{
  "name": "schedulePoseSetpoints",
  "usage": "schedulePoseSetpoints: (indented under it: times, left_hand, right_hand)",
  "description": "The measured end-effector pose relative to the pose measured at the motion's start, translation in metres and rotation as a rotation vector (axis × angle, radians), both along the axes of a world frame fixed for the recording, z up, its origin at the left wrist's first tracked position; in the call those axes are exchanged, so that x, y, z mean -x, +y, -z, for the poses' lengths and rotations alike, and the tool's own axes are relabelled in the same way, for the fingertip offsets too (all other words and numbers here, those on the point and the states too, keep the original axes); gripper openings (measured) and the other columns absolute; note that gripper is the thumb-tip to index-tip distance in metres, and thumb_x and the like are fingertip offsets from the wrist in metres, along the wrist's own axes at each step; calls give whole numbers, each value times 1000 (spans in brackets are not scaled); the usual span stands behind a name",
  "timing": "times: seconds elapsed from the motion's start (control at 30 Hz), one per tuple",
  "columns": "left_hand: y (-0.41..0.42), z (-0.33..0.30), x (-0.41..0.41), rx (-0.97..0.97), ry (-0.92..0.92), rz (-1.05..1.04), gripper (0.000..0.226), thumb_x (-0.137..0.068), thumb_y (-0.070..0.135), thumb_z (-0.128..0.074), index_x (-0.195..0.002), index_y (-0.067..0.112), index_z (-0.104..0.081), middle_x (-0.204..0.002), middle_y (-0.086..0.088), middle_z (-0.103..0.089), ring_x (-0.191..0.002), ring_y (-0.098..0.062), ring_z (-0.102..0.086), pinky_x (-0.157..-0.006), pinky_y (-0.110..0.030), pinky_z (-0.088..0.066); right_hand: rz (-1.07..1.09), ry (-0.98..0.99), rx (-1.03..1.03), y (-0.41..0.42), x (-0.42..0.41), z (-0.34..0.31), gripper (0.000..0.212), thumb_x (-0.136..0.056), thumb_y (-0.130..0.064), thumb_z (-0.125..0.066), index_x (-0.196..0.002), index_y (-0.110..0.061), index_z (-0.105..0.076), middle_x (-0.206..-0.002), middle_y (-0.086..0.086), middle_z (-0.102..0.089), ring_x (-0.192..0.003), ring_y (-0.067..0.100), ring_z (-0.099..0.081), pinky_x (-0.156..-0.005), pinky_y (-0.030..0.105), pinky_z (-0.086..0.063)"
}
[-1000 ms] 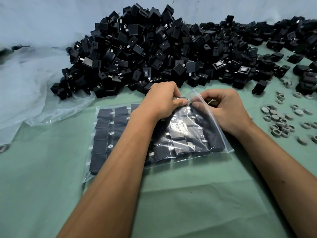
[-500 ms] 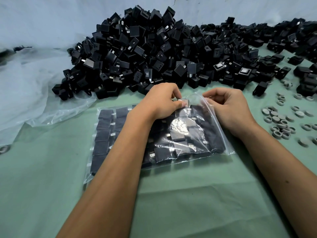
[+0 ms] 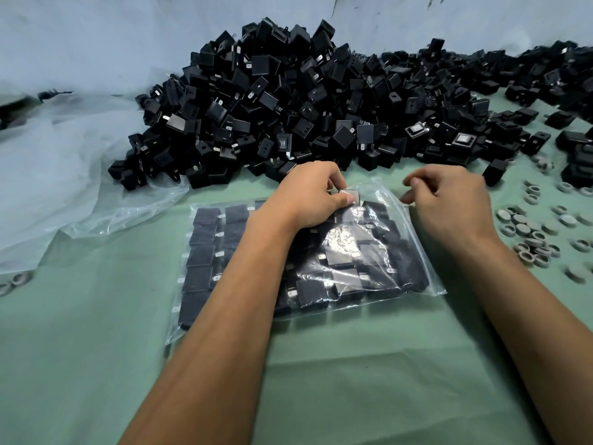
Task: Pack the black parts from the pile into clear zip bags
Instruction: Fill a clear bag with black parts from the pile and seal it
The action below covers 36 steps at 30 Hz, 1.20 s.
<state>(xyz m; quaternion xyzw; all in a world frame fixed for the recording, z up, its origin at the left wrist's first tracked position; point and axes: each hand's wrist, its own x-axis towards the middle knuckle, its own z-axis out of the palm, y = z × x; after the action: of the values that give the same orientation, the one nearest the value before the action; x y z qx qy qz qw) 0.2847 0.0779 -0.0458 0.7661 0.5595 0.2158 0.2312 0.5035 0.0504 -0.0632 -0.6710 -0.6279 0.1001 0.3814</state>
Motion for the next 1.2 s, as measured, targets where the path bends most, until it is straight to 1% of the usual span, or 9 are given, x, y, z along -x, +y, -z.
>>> schedulePoseSetpoints:
  times: [0.23, 0.33, 0.43, 0.5, 0.6, 0.73, 0.9, 1.0, 1.2]
  left_hand:
    - [2, 2, 0, -10, -4, -12, 21, -92, 41, -74, -104, 25, -67, -101, 8, -65, -95, -11, -62, -90, -37, -54]
    - [2, 1, -2, -24, 27, -12, 21, -91, 39, -74, -102, 24, -66, -104, 5, -65, -99, -14, -61, -91, -39, -52]
    - [2, 1, -3, -20, 51, -11, 22, -92, 39, -73, -102, 22, -64, -107, 2, -66, -101, -18, -61, -92, -42, -52]
    - [2, 1, -4, -30, 58, -11, 21, -92, 39, -73, -101, 22, -63, -107, 2, -65, -101, -18, -60, -92, -41, -51]
    - [1, -1, -4, -62, 60, -5, 22, -91, 38, -74, -104, 22, -65, -109, 1, -64, -102, -18, -59, -93, -41, -51]
    - [-2, -4, -9, -112, 28, 24, 26, -92, 33, -75, -114, 27, -64, -119, 0, -57, -116, -21, -55, -102, -43, -47]
    - [-14, -8, -34, -173, 10, 146, 38, -98, 10, -62, -123, 38, -66, -120, 2, -50, -122, -20, -41, -106, -41, -41]
    - [-20, -8, -47, -233, 60, 214, 44, -96, 3, -59, -118, 39, -71, -118, 4, -50, -117, -18, -39, -104, -39, -41]
    - [-15, -15, -40, -285, 99, 226, 22, -93, 13, -72, -98, 33, -77, -118, 7, -52, -119, -17, -38, -106, -38, -39]
  right_hand:
    - [-199, -214, -13, 50, 41, -45, 27, -94, -17, -69, -120, -23, -72, -104, 2, -73, -94, 25, -69, -91, 40, -55]
    - [-273, -258, 103, 76, 65, -49, 41, -94, -37, -73, -132, -26, -63, -106, 1, -63, -106, 27, -62, -98, 42, -51]
    - [-307, -257, 158, 92, 78, -44, 44, -90, -51, -74, -123, -22, -63, -109, 2, -64, -106, 26, -61, -93, 40, -52]
    - [-287, -255, 157, 98, 80, -42, 36, -91, -45, -75, -112, -18, -65, -107, 5, -65, -102, 27, -62, -85, 37, -51]
    - [-254, -116, 90, 98, 70, -42, 19, -92, -31, -76, -103, -17, -69, -98, 5, -69, -92, 27, -68, -82, 40, -57]
    - [-70, 361, -6, 69, 35, -32, 30, -84, -35, -85, -102, -20, -65, -88, 4, -71, -60, 16, -71, -51, 24, -50]
    - [-22, 707, 26, 27, -1, 3, 3, -93, -20, -76, -94, -21, -74, -88, 10, -75, -61, 11, -66, -62, 28, -57]
    - [-100, 759, 20, 17, -8, 17, 10, -96, -11, -72, -104, -14, -75, -80, 5, -75, -64, 16, -64, -60, 26, -54]
    - [-209, 666, 54, 18, -11, 20, 13, -94, -27, -76, -97, -14, -77, -68, 2, -71, -58, 14, -59, -50, 23, -44]
